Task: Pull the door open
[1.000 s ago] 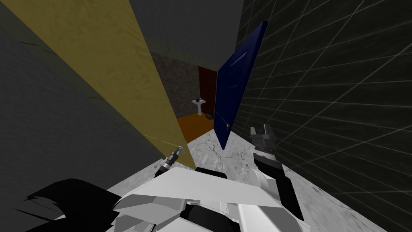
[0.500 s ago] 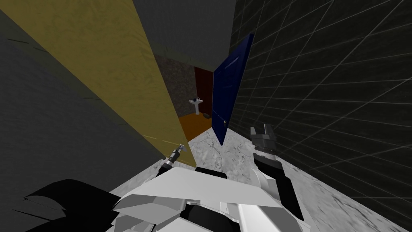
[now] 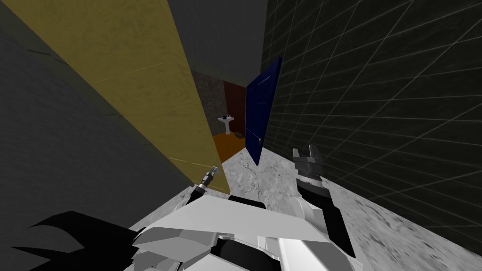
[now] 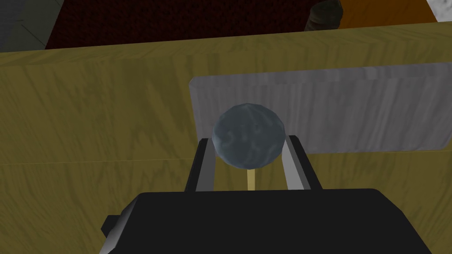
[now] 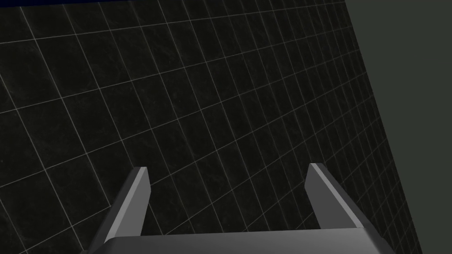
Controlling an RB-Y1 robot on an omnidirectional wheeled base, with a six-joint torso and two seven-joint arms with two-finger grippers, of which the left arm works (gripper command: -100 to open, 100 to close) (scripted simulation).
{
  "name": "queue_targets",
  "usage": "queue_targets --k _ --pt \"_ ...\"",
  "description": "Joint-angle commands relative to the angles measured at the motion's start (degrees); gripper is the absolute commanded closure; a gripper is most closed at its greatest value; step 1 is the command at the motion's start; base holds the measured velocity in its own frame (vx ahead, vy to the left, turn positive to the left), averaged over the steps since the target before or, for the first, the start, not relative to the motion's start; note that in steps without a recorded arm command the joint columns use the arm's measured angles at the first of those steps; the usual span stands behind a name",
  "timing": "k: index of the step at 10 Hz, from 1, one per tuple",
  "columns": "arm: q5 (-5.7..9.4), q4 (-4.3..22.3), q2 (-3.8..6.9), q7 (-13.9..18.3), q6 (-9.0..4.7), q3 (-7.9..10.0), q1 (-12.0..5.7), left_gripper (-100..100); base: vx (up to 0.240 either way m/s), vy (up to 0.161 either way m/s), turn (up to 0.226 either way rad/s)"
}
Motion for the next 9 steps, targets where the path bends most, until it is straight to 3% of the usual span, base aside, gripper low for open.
queue_targets --k 1,2,4,6,9 --pt "-0.87 -1.8 -0.73 0.1 1.32 0.18 0.29 100 -0.13 0.048 -0.074" --pt "-2.4 -1.8 -1.8 0.2 2.45 1.53 -0.65 100 -0.168 0.048 -0.132" --pt "-2.4 -1.8 -1.8 0.2 2.45 1.53 -0.65 100 -0.093 0.05 -0.057" --pt "-4.71 -1.8 -3.42 0.4 4.15 3.56 -2.07 100 -0.136 0.067 -0.138" --pt "-6.5 -1.9 -4.66 0.6 5.45 5.13 -3.17 100 -0.199 0.069 -0.091"
